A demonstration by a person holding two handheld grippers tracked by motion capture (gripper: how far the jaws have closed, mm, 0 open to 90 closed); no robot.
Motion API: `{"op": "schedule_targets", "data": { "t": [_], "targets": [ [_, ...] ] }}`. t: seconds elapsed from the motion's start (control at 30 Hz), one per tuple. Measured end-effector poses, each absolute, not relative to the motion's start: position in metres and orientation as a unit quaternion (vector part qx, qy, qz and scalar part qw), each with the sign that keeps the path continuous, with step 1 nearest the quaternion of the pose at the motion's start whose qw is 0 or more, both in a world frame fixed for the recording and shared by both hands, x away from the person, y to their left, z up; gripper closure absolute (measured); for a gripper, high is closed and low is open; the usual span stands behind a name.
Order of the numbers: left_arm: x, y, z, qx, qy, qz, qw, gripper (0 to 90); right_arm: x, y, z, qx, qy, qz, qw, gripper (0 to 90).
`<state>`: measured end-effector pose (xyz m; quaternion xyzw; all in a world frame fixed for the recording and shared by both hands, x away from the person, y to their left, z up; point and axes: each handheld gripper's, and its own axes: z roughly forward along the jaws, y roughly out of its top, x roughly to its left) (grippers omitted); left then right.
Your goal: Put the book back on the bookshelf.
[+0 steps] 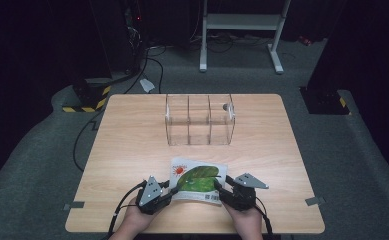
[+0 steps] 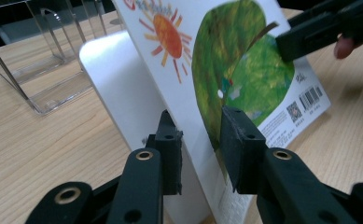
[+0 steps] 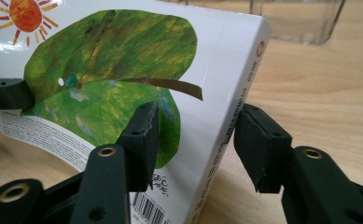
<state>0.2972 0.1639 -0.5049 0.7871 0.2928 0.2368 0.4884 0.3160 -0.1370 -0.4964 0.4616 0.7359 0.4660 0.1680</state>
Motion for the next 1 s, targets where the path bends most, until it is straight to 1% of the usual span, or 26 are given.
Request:
{"op": "schedule_targets", "data": {
  "t": [0.13,0.37,0.8,1.0],
  "targets": [
    [0.300,0.160,-0.510,0.800,0.299,0.239,0.463,70.2,0.312,-0.140,-0.490,0.452,0.725,0.481,0.195,57.1],
    [0.301,0.157,-0.512,0.799,0.308,0.243,0.457,71.3,0.309,-0.141,-0.488,0.444,0.724,0.484,0.210,56.4],
    [0.293,0.156,-0.513,0.812,0.289,0.253,0.440,69.8,0.300,-0.147,-0.490,0.428,0.722,0.504,0.205,50.6],
    [0.288,0.159,-0.512,0.813,0.294,0.255,0.433,69.1,0.297,-0.149,-0.491,0.419,0.727,0.506,0.202,48.2]
  ]
}}
